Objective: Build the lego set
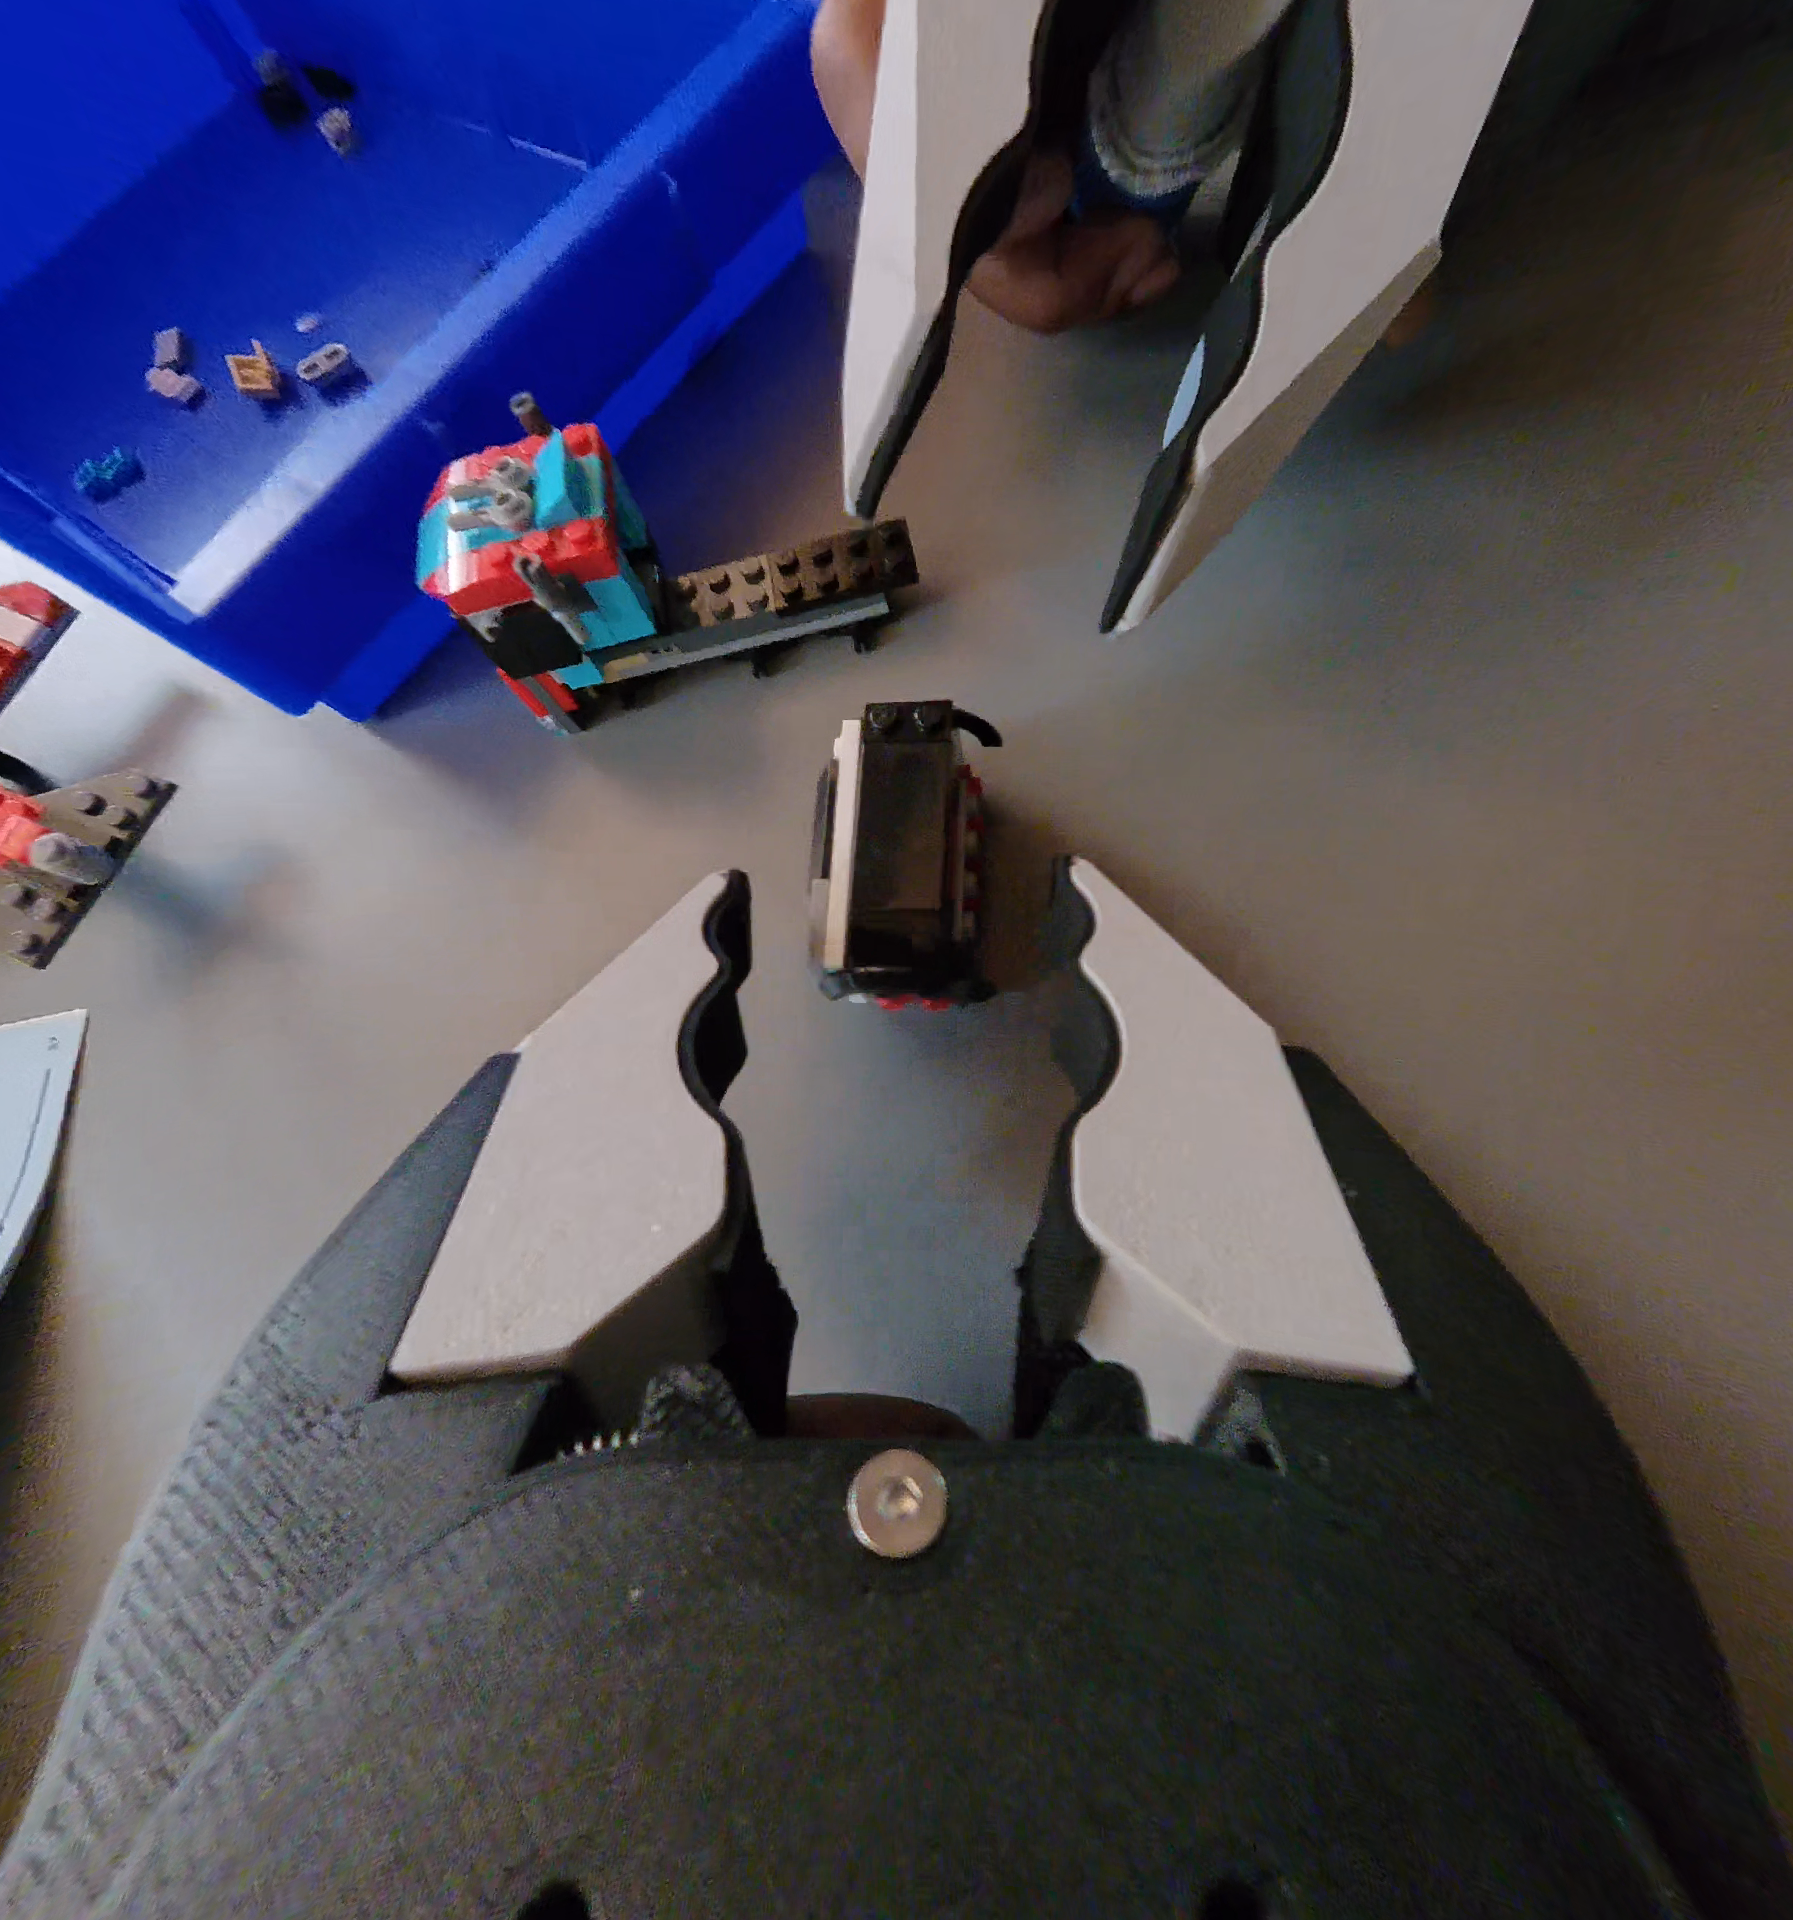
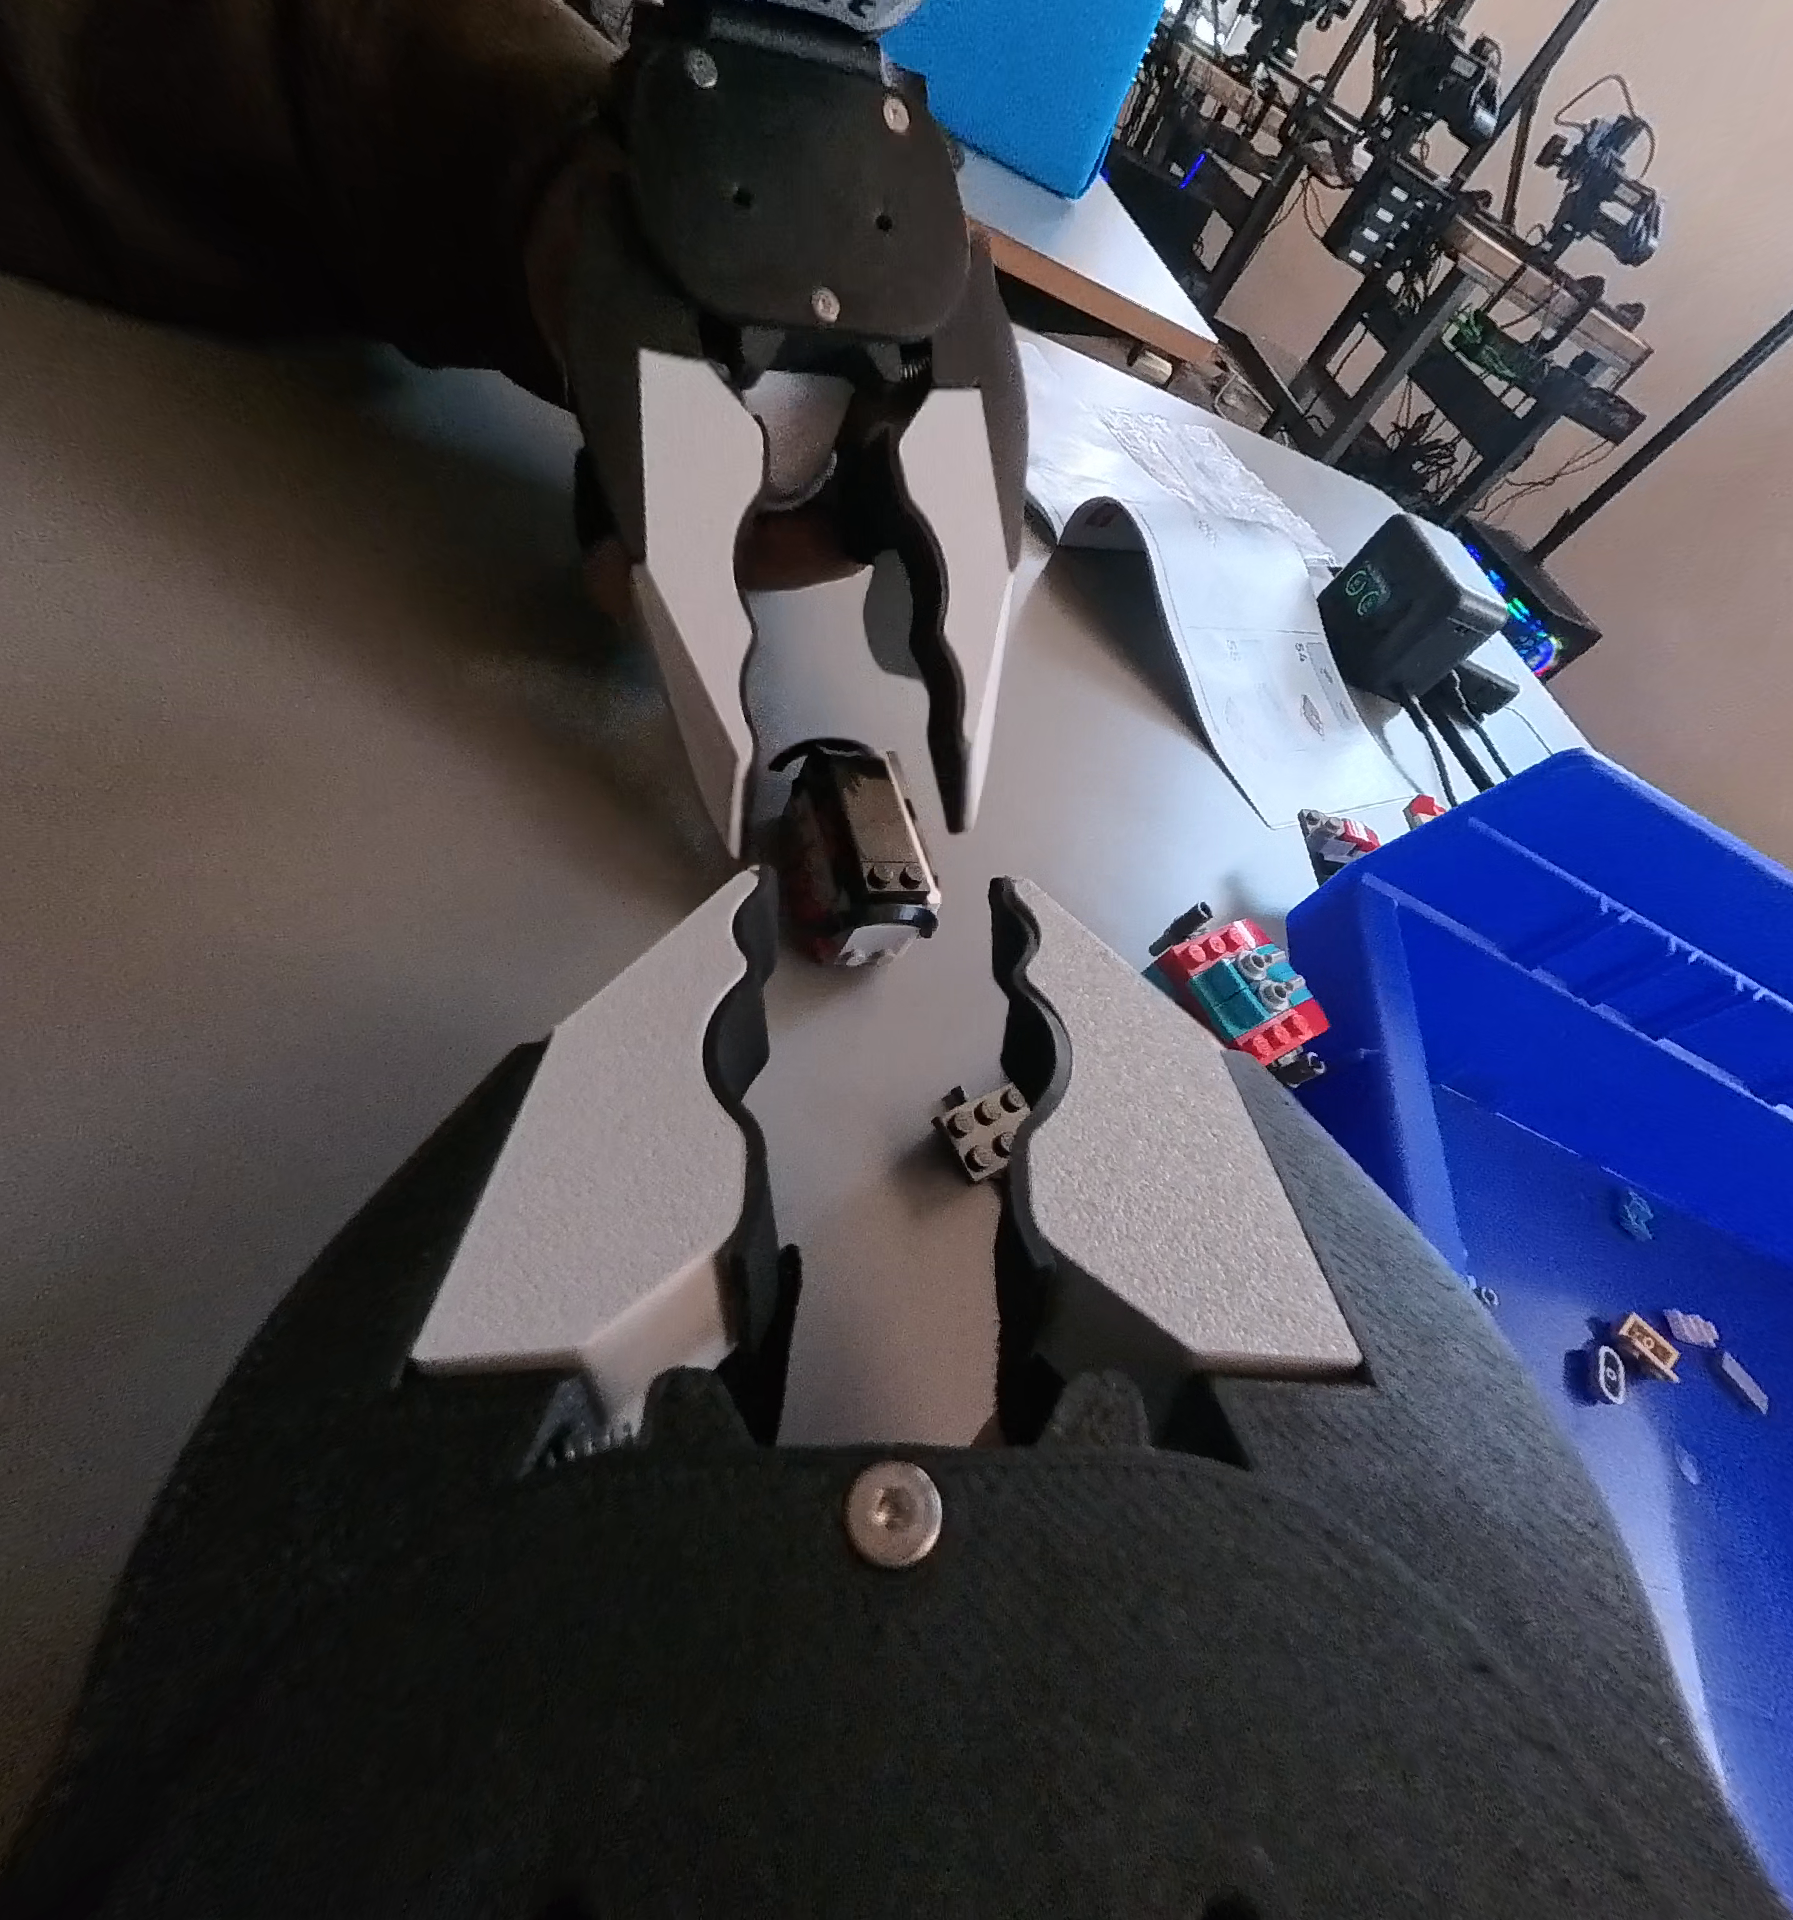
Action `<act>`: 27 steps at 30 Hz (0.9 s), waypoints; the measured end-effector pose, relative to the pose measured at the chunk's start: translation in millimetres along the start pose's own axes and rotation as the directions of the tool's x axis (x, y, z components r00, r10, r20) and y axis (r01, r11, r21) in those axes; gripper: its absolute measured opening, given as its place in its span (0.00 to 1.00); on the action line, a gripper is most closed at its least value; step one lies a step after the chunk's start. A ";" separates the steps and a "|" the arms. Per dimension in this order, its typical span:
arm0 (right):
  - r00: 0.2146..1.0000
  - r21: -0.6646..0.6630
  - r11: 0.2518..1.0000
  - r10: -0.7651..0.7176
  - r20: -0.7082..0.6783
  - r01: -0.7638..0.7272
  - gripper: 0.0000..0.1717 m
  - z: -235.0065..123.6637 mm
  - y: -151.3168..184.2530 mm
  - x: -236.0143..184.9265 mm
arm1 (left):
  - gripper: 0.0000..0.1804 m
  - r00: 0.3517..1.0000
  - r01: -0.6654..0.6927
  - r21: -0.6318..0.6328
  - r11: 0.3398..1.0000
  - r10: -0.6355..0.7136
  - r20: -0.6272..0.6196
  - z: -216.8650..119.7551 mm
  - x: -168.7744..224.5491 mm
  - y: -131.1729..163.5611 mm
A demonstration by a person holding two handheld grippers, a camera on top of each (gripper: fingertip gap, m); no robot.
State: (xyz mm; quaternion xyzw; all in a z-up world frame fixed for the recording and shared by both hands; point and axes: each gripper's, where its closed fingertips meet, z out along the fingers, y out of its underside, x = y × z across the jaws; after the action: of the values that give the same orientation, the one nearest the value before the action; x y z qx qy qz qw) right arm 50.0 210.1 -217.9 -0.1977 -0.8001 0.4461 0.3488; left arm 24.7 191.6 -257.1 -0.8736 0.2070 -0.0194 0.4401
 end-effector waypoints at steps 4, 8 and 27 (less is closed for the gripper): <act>1.000 0.016 1.000 0.027 -0.014 -0.027 0.25 -2.3 -2.0 4.1 | 0.36 0.998 0.058 0.138 0.989 -0.060 0.006 -22.1 -11.8 -11.4; 0.994 0.040 0.995 0.091 -0.053 -0.088 0.25 -4.6 -4.9 14.8 | 0.34 0.976 0.202 0.341 0.918 -0.219 0.010 -58.7 -40.1 -19.5; 0.723 0.392 0.642 0.685 0.093 -0.659 0.23 45.3 -110.3 53.7 | 0.24 0.852 0.420 0.636 0.647 -0.523 -0.030 -96.0 -90.5 -30.3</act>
State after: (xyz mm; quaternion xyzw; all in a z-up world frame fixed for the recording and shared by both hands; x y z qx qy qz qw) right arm -20.2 159.9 -119.7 -0.4190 -0.5495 0.6898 0.2159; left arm -68.3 168.8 -161.4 -0.7005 -0.0813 -0.1320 0.6966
